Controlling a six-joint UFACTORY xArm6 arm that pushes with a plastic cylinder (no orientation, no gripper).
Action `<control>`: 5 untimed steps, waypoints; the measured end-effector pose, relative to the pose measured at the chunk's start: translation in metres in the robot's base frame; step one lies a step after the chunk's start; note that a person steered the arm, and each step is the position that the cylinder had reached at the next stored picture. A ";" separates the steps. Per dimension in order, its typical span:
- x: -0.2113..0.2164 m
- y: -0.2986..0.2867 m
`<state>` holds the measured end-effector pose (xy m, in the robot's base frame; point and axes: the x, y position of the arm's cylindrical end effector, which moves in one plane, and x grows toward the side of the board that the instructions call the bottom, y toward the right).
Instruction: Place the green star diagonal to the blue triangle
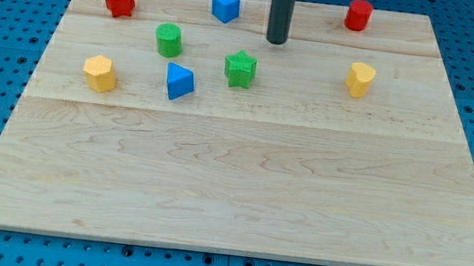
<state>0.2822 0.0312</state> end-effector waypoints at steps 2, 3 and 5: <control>0.009 -0.030; 0.036 -0.040; 0.115 -0.086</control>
<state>0.3970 -0.0548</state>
